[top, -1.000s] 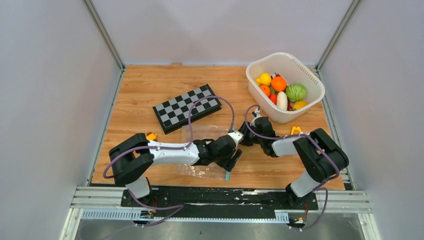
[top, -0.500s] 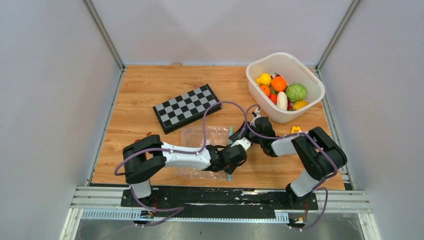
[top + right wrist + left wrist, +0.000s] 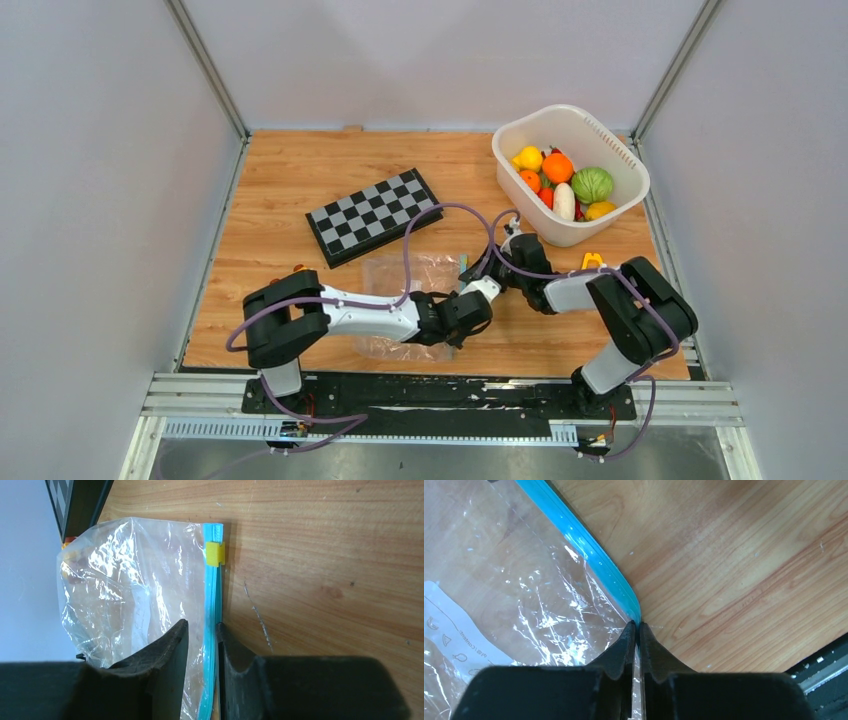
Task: Place the food in the zip-top bag and seal the zipper
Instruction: Pick up the zipper food storage bag at the center of the board.
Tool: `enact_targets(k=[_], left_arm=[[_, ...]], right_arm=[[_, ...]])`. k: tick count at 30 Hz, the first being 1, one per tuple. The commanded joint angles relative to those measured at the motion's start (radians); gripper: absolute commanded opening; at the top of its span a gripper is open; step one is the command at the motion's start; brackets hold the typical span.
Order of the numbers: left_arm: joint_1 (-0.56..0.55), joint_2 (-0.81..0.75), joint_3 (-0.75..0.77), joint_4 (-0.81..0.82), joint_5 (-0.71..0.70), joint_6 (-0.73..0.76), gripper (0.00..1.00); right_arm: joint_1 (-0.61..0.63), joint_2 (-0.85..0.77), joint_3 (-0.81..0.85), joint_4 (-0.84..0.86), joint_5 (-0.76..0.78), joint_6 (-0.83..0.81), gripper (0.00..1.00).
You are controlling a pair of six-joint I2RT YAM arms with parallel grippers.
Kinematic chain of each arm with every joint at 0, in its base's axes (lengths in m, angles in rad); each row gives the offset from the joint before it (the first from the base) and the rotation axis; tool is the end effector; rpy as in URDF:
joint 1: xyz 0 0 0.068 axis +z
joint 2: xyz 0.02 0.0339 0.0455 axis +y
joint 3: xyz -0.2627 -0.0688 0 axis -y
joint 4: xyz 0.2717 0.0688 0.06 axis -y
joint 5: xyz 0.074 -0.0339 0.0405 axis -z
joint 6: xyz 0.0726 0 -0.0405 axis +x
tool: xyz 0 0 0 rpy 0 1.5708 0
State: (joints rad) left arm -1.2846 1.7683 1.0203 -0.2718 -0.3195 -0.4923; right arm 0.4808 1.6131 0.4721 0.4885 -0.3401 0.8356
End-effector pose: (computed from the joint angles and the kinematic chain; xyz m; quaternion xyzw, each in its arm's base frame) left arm 0.1309 -0.3642 0.1085 0.3267 0.8932 -0.1119 0.2882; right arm 0.2655 0.1658 0.0675 0.0821 0.8829 0.3872 0.2527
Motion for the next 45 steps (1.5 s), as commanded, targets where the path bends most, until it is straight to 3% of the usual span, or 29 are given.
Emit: enact_targets(k=[1, 6, 16, 25, 29, 35, 40, 45], left_arm=[[-0.009, -0.063, -0.062, -0.020, 0.040, -0.015, 0.09], [-0.005, -0.220, -0.182, 0.092, 0.063, -0.038, 0.04], [0.054, -0.562, -0.343, 0.227, 0.176, -0.080, 0.02], [0.092, -0.669, -0.376, 0.260, 0.208, -0.122, 0.01], [0.093, -0.672, -0.375, 0.293, 0.219, -0.132, 0.01], [0.092, -0.662, -0.364, 0.299, 0.224, -0.131, 0.01], [0.092, -0.659, -0.365, 0.301, 0.218, -0.130, 0.01], [0.092, -0.653, -0.364, 0.296, 0.202, -0.131, 0.01]], right_arm=[[-0.001, -0.062, -0.012, -0.056, -0.031, -0.052, 0.28], [-0.024, -0.195, -0.033, -0.110, -0.051, -0.067, 0.33], [-0.033, -0.526, -0.111, -0.220, -0.058, -0.069, 0.33], [-0.032, -0.841, -0.206, -0.316, -0.081, -0.044, 0.28], [-0.033, -0.856, -0.205, -0.317, -0.088, -0.021, 0.30], [-0.032, -0.743, -0.190, -0.260, -0.111, 0.011, 0.29], [-0.031, -0.669, -0.198, -0.115, -0.160, 0.059, 0.29], [-0.032, -0.680, -0.181, -0.146, -0.150, 0.059, 0.30]])
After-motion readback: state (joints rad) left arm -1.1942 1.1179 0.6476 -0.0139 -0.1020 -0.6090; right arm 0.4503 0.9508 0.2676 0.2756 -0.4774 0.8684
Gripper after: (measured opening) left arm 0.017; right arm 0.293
